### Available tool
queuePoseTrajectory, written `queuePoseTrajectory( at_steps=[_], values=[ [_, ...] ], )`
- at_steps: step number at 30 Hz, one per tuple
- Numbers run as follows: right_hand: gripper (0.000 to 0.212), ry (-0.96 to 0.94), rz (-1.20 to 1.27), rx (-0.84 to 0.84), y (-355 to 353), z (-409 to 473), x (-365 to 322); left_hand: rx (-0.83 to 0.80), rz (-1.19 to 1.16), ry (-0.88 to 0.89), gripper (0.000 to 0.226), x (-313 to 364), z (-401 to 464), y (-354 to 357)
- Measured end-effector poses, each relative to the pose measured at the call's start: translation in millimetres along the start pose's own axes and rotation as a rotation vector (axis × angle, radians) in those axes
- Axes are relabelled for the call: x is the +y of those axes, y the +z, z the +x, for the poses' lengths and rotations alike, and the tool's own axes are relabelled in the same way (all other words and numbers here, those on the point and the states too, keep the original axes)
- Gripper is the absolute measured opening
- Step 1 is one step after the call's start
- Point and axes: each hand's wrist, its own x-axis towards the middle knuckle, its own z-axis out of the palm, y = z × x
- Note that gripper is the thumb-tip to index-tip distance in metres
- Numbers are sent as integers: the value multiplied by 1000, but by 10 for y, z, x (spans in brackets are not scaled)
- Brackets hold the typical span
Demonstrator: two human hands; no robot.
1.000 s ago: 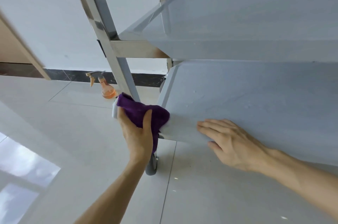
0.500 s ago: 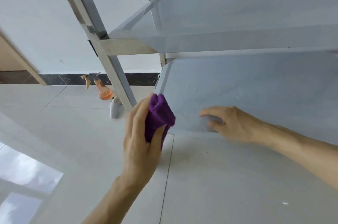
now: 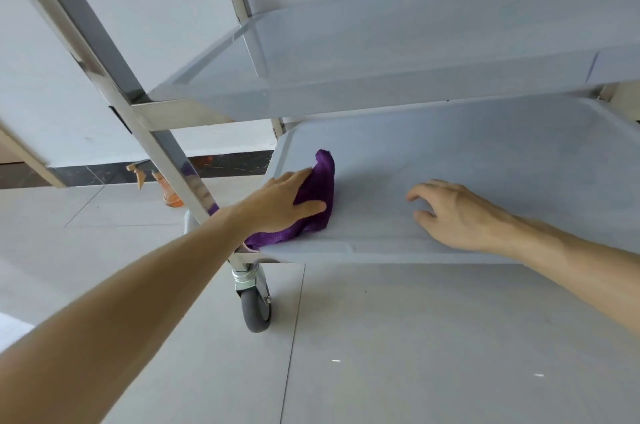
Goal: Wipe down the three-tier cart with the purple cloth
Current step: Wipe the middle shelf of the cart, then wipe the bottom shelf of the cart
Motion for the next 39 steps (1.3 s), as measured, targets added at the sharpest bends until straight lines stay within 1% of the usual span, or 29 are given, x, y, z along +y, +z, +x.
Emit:
queuePoseTrajectory(
  at_steps=[1, 3, 6, 8, 10, 11, 13, 14, 16, 17, 18, 20, 22, 24, 26, 28, 29, 31, 33, 36, 39],
  values=[
    [33, -9, -15, -21, 13, -22, 1, -17, -12, -2, 82, -52, -21, 80],
    [34, -35, -40, -61, 40, -53, -21, 35, -28, 34, 83, -120, -106, 243],
    [35, -71, -43, -75, 64, -33, -119, 184, -76, 84, 69, -107, -314, 396],
    [37, -113, -32, -56, 87, 15, -231, 265, -114, 163, 60, -91, -508, 437],
    [39, -171, 10, 0, 111, 75, -394, 285, -90, 246, 62, -91, -727, 452],
    [39, -210, 45, 39, 121, 106, -505, 289, -75, 259, 66, -104, -836, 459],
    [35, -319, 108, 118, 134, 153, -777, 319, -92, 237, 70, -139, -1027, 459],
    [33, -389, 109, 150, 150, 165, -929, 349, -124, 219, 67, -162, -1109, 443],
    [32, -514, 10, 206, 227, 186, -1203, 442, -186, 183, 50, -229, -1245, 387],
    [35, -557, -71, 217, 290, 200, -1312, 506, -206, 163, 40, -272, -1296, 352],
    [42, -569, -146, 189, 359, 208, -1409, 575, -223, 143, 32, -316, -1337, 318],
    [58, -508, -253, 69, 515, 222, -1553, 684, -265, 95, 21, -402, -1395, 260],
    [71, -436, -344, -6, 660, 261, -1611, 741, -318, 34, 12, -461, -1423, 217],
    [78, -396, -376, -21, 752, 311, -1650, 781, -349, -32, 6, -501, -1431, 186],
    [80, -368, -362, -21, 822, 370, -1670, 813, -398, -116, 11, -526, -1407, 149],
    [81, -354, -346, -31, 904, 424, -1690, 853, -499, -176, 25, -534, -1332, 75],
    [82, -348, -341, -34, 947, 454, -1713, 870, -536, -178, 33, -531, -1281, 26],
    [85, -336, -336, -30, 1023, 521, -1791, 880, -543, -128, 44, -515, -1171, -49],
    [87, -326, -318, -17, 1096, 581, -1885, 880, -522, -84, 43, -490, -1080, -65],
    [82, -338, -360, 6, 1183, 591, -1955, 915, -500, -82, 37, -473, -1004, -13],
    [75, -395, -429, 10, 1148, 495, -1784, 927, -471, -41, 39, -502, -971, 41]
  ],
)
